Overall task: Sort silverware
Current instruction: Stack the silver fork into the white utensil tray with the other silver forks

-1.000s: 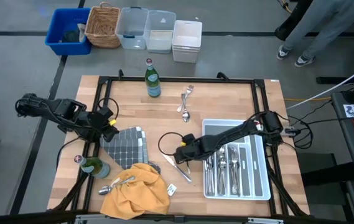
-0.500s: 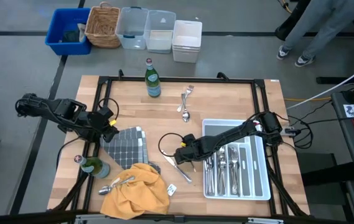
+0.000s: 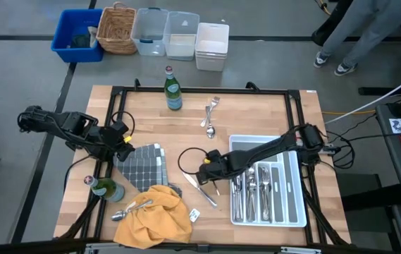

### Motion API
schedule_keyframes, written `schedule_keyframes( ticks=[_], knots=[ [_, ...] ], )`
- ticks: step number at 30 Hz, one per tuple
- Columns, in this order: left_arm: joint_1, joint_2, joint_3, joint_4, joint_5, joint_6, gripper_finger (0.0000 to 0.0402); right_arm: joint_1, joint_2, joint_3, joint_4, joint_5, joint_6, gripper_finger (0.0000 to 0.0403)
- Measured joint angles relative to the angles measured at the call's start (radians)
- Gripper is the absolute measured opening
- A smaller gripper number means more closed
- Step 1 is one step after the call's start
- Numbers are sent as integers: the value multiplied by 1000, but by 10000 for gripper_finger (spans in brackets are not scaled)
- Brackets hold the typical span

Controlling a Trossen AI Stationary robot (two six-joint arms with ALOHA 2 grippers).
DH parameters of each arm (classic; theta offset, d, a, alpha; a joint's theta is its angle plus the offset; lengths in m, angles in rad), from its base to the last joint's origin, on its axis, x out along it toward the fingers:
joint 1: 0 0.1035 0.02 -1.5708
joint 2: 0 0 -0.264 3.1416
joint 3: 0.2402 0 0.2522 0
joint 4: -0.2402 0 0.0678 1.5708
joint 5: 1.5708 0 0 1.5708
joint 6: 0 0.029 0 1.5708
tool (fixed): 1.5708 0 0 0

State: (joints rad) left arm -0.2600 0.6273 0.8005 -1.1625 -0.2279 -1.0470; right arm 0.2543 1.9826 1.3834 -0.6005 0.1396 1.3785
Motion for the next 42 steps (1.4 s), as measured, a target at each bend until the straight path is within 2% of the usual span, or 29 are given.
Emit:
schedule_keyframes(
  ticks=[6,13,17,23,29,35,42],
  knots=[
    [0,0,0,0,-9,2,88,0,-60,70,-106,-3,-53,6],
    [0,0,0,0,-11,7,88,2,-114,234,-501,-53,-80,7],
    [0,0,0,0,-11,7,88,30,-118,308,-745,-93,-14,7],
    [0,0,0,0,-11,7,88,121,-117,312,-978,-152,145,7],
    [0,1,1,0,-19,35,88,223,-119,247,-971,-141,342,7],
    [0,1,1,0,-24,35,88,326,-115,111,-927,-140,579,7],
    [0,1,1,0,-24,34,88,391,-115,-30,-761,-106,719,7]
  ],
)
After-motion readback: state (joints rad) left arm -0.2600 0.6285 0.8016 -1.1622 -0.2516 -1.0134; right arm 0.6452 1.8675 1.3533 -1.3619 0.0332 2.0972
